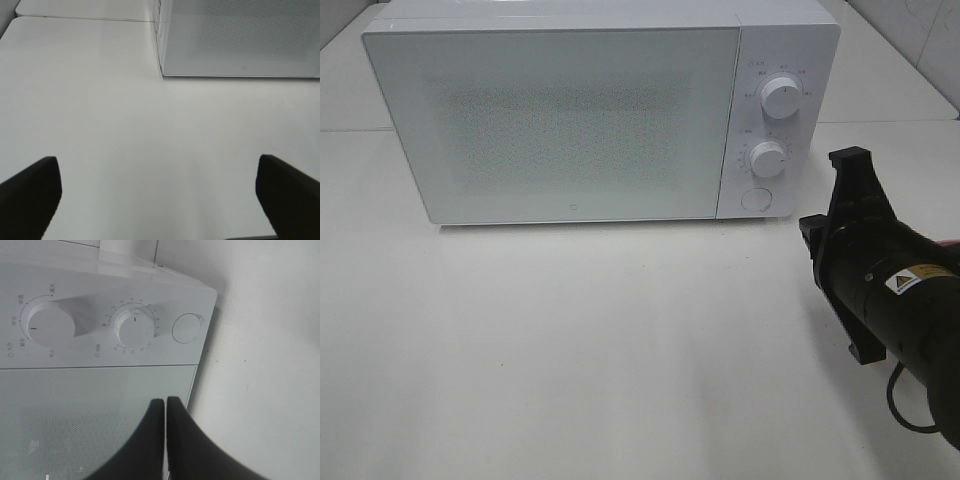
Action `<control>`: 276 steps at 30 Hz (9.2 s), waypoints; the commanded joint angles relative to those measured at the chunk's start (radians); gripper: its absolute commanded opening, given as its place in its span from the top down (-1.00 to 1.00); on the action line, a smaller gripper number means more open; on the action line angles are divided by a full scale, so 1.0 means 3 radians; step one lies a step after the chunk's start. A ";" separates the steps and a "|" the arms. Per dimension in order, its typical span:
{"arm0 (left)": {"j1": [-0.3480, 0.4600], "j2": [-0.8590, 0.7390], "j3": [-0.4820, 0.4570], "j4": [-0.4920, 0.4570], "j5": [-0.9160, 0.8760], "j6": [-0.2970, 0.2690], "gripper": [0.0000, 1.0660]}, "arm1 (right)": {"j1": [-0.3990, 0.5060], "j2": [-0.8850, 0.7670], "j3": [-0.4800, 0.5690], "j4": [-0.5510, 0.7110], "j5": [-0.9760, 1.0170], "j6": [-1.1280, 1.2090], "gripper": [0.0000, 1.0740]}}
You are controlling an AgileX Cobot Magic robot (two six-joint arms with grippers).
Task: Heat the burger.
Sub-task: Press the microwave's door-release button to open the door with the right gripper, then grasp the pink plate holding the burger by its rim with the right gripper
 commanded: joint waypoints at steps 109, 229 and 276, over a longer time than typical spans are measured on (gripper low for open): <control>-0.0017 -0.0057 0.0003 -0.0030 -0.0050 -0.0017 -0.83 | -0.1567 0.1870 -0.2083 -0.1580 -0.0810 0.1543 1.00; -0.0017 -0.0057 0.0003 -0.0027 -0.0050 -0.0017 -0.83 | -0.1567 -0.0813 -0.1613 -0.3953 0.5940 -0.2813 -0.84; -0.0017 -0.0057 0.0003 -0.0027 -0.0050 -0.0017 -0.83 | -0.2380 0.0887 -0.1587 -0.4060 0.5063 -0.2800 -0.52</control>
